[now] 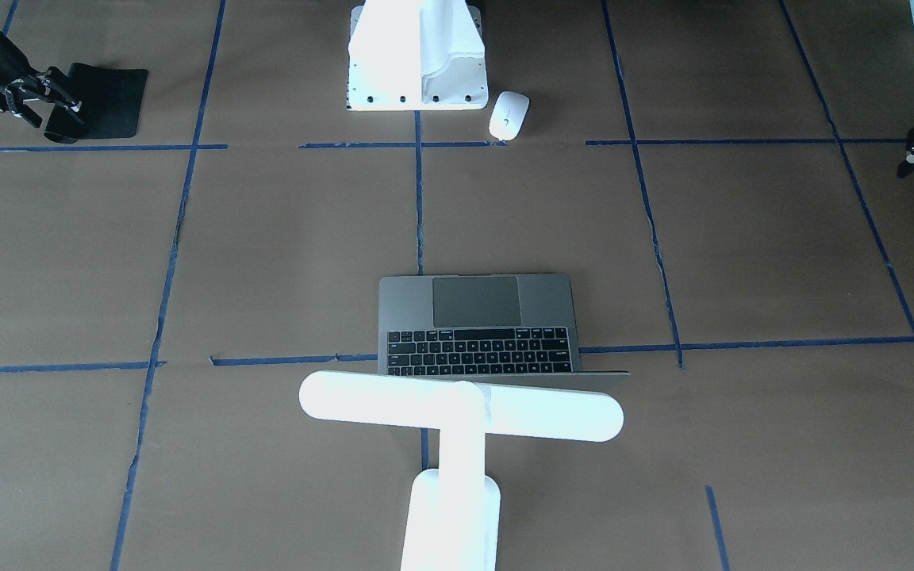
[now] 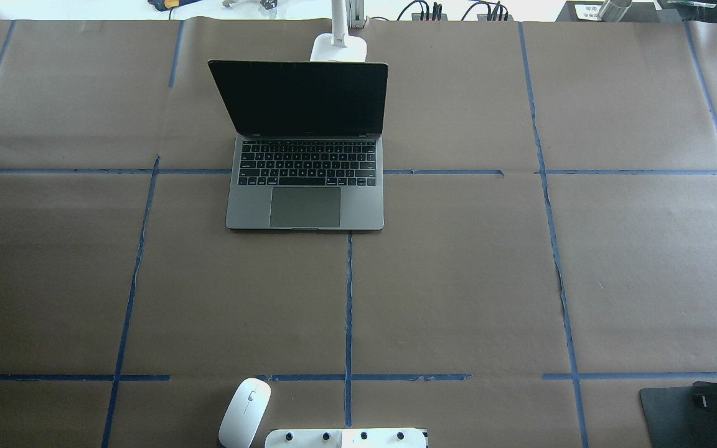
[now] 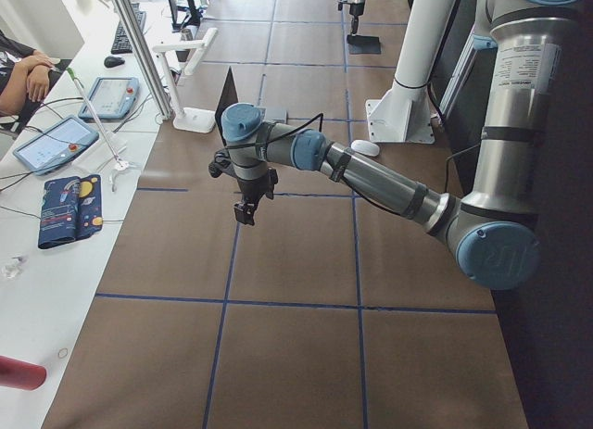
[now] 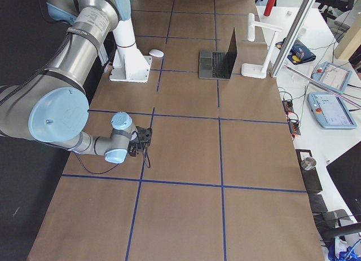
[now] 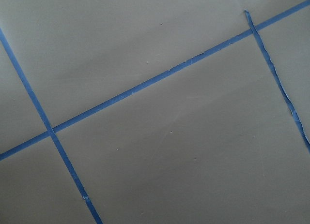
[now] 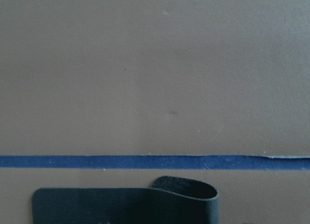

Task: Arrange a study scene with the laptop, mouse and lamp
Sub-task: 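Grasp the black mouse pad edge with the right gripper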

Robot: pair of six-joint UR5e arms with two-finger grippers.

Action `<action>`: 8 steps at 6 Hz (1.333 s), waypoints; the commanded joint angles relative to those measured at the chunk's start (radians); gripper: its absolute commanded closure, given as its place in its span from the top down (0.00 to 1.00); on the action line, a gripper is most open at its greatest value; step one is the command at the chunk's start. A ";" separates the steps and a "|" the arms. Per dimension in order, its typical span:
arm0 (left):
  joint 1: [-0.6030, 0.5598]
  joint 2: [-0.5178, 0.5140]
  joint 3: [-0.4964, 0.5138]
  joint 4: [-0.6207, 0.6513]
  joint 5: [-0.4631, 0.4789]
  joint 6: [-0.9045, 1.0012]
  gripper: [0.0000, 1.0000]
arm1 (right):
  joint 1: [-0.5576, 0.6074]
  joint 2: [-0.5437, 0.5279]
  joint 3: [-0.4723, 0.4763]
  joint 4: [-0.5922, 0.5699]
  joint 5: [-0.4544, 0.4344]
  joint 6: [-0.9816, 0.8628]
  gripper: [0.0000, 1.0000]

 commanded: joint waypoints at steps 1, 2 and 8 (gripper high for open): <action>-0.001 0.001 -0.003 0.001 0.000 0.000 1.00 | -0.009 -0.008 -0.002 0.032 -0.003 0.004 0.08; -0.001 0.001 -0.005 0.001 -0.001 0.000 1.00 | -0.009 -0.015 -0.002 0.050 -0.003 0.004 0.02; -0.001 0.001 -0.011 0.001 -0.001 0.000 1.00 | 0.228 0.162 -0.049 0.159 0.067 0.004 0.00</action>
